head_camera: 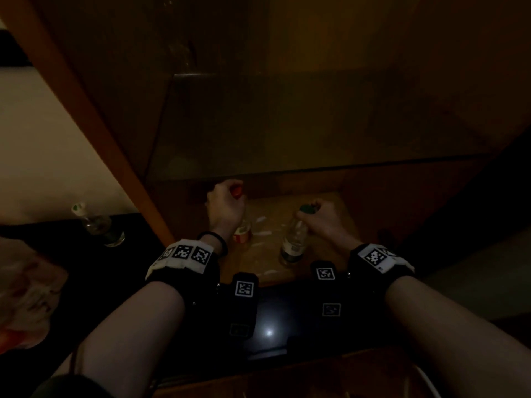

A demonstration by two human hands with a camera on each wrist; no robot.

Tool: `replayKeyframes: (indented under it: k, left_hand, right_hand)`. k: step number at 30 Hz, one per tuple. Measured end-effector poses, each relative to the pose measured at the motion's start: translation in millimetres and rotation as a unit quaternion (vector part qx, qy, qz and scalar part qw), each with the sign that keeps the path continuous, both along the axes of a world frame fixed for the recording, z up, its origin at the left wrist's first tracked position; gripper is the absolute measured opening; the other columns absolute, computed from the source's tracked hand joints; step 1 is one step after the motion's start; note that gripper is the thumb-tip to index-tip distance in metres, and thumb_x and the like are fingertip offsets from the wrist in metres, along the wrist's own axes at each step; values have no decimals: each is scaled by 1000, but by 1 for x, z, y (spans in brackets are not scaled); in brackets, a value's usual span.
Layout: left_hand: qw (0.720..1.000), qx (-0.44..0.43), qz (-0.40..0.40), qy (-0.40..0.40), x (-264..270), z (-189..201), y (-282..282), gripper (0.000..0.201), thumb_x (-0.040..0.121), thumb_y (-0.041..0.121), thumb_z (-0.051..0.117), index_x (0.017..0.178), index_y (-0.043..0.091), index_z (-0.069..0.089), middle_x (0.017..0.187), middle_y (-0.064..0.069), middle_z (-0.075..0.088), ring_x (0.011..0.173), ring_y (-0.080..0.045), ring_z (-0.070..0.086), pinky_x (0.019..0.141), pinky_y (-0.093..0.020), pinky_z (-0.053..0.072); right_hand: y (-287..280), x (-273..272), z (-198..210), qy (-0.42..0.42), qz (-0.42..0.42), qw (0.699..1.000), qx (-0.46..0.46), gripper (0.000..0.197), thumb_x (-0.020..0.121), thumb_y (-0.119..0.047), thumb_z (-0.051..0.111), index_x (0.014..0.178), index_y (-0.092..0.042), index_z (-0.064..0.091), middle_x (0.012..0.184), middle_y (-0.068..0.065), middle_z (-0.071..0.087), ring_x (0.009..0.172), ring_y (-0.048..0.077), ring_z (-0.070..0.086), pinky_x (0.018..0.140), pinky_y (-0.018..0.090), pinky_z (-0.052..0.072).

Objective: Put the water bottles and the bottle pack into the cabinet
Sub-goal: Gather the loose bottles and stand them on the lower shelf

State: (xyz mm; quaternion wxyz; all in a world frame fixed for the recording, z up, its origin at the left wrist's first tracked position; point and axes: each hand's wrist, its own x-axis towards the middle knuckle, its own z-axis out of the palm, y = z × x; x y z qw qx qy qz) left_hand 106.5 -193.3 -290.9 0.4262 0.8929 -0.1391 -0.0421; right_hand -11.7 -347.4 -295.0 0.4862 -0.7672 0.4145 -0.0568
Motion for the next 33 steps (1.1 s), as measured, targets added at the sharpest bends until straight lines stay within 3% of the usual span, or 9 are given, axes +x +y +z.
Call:
replayKeyframes:
  k: [4, 8, 14, 21, 23, 25, 28, 30, 33]
  left_hand:
    - [998, 16, 22, 48, 9, -8, -6, 40, 89, 14, 65, 128, 21, 59, 137, -9, 53, 131, -28, 45, 109, -45, 41]
    - [998, 41, 11, 46, 14, -13, -7, 39, 93, 14, 60, 131, 18, 55, 140, -8, 51, 133, -27, 42, 110, -42, 37]
    - [998, 15, 35, 51, 19, -23, -4, 40, 95, 17, 55, 134, 13, 51, 141, -11, 48, 134, -30, 41, 111, -46, 35]
    - [991, 77, -50, 92, 25, -5, -11, 47, 90, 15, 55, 136, 10, 49, 138, -17, 49, 125, -35, 52, 101, -44, 48]
    - [988, 82, -58, 118, 22, -1, -11, 54, 89, 20, 54, 141, 14, 41, 146, -16, 39, 129, -37, 48, 104, -47, 46]
    - [984, 90, -53, 145, 17, -2, -13, 65, 92, 24, 54, 151, 19, 26, 159, -14, 16, 140, -37, 33, 111, -47, 38]
    - [982, 74, -44, 170, 6, -4, -13, 72, 94, 26, 53, 154, 25, 13, 162, -9, -13, 144, -41, 23, 113, -49, 34]
    - [983, 46, -66, 165, -4, -7, -9, 75, 94, 22, 52, 154, 23, 9, 160, -6, -18, 144, -40, 21, 114, -50, 33]
    - [982, 37, -118, 142, -19, -11, -2, 75, 93, 16, 54, 154, 16, 10, 160, -6, -11, 145, -33, 18, 118, -40, 26]
  right_hand:
    - [-15, 1, -4, -20, -10, 1000, -3, 29, 86, -16, 68, 110, -5, 56, 81, 7, 59, 59, 11, 54, 43, 17, 43]
    - [-24, 2, -2, -12, 9, 999, -41, 32, 85, -25, 68, 108, -3, 62, 97, 13, 66, 82, 22, 61, 58, 27, 46]
    - [-40, -3, 1, -8, -23, 999, -47, 40, 90, -26, 64, 124, -7, 57, 119, 15, 64, 106, 29, 63, 86, 38, 54]
    - [-30, -9, 8, 10, 28, 1000, -9, 53, 94, -8, 54, 142, -6, 31, 138, 19, 46, 125, 33, 49, 86, 30, 42]
    - [-25, -13, 5, -30, -5, 999, 8, 57, 92, -4, 53, 140, -6, 22, 137, 22, 43, 118, 35, 51, 84, 33, 44]
    - [-19, -17, 2, -54, -41, 998, 6, 52, 92, -5, 51, 134, -6, 20, 130, 23, 44, 103, 31, 53, 83, 38, 47]
    - [-7, -26, -7, -72, -48, 996, 11, 41, 97, -10, 46, 132, -5, 24, 106, 11, 48, 87, 21, 55, 68, 24, 47]
    - [5, -33, -15, -70, -37, 996, 46, 29, 99, -12, 44, 126, -11, 34, 92, 2, 48, 76, 16, 54, 53, 12, 48]
    - [22, -40, -38, -22, 17, 990, 136, 9, 97, -15, 47, 103, -22, 48, 90, 2, 55, 75, 20, 60, 63, 29, 55]
